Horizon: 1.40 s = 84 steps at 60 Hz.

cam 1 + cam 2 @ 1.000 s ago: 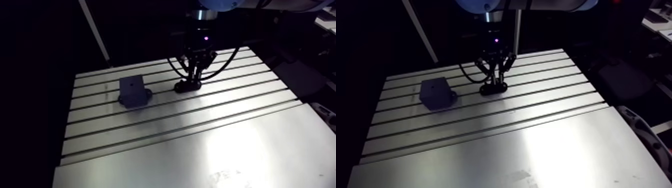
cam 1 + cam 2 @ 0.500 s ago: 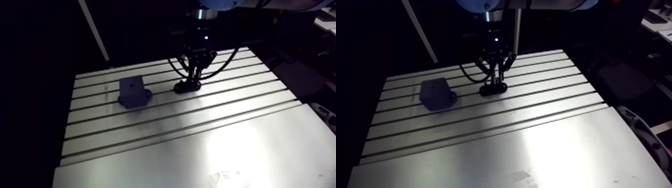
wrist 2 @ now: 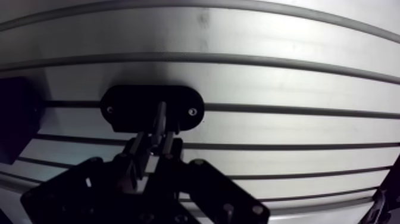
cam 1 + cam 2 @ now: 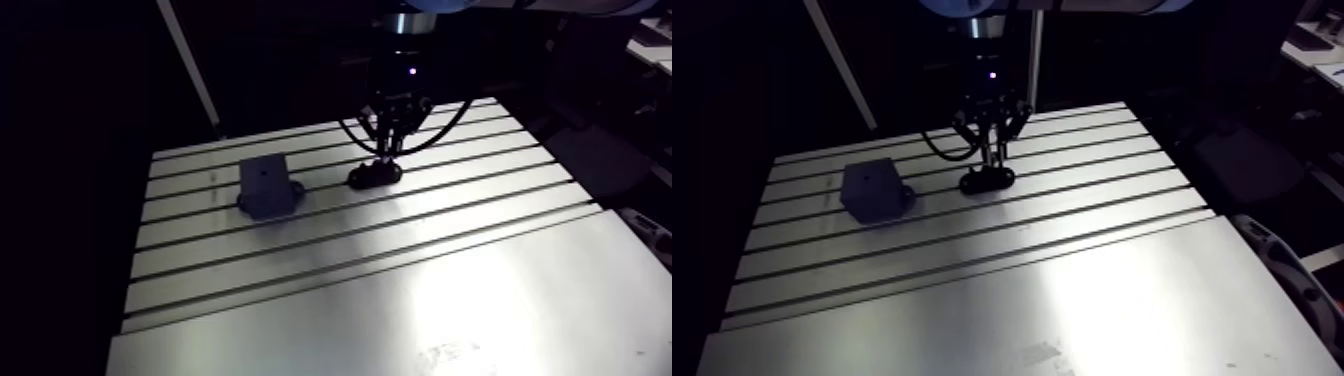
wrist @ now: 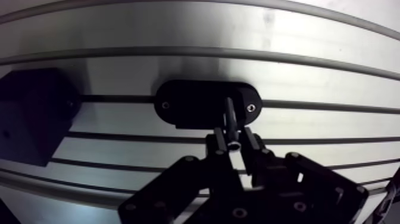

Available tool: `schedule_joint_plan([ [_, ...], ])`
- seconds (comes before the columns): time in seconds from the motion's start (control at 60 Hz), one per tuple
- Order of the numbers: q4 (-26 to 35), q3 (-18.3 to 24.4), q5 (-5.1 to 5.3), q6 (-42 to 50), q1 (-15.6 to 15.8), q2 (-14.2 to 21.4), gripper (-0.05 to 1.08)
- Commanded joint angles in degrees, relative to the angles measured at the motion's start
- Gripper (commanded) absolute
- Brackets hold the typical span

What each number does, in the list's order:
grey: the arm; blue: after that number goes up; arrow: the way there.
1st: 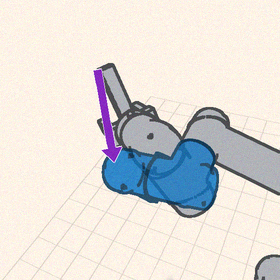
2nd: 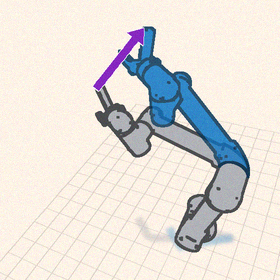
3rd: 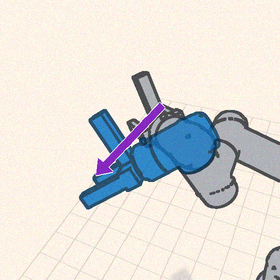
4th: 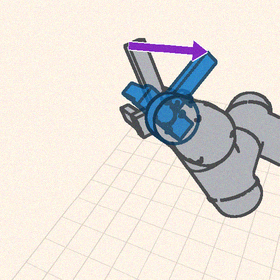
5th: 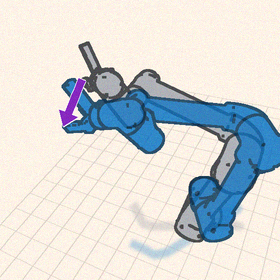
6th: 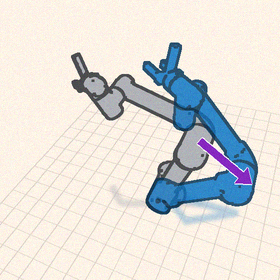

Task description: Pick up the M10 bolt and insert it into the hole until fully seated.

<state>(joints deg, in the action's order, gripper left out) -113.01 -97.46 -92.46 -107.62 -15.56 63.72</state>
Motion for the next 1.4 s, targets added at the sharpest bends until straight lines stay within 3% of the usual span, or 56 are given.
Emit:
schedule_joint_plan([
  [0.017,1.12,1.04,0.21,0.00,0.09,0.72,0.84],
  [0.467,6.88,7.51,0.57,0.57,0.00,6.16,1.03],
  [0.617,9.63,9.54,0.64,1.49,0.41,6.53,1.06],
  [0.683,11.85,10.58,1.29,1.49,0.59,6.55,1.07],
  [0.717,12.93,11.18,1.80,1.49,0.76,6.55,1.07],
  [0.75,15.60,12.73,2.94,1.57,1.12,6.55,1.07],
  [0.8,16.93,13.52,3.39,1.73,1.29,6.55,1.07],
  [1.033,27.89,21.18,3.91,1.93,3.21,4.75,1.08],
  [1.217,32.05,23.96,3.82,1.84,5.10,3.09,1.08],
  [1.4,33.41,26.66,3.31,1.84,10.12,0.66,1.08],
])
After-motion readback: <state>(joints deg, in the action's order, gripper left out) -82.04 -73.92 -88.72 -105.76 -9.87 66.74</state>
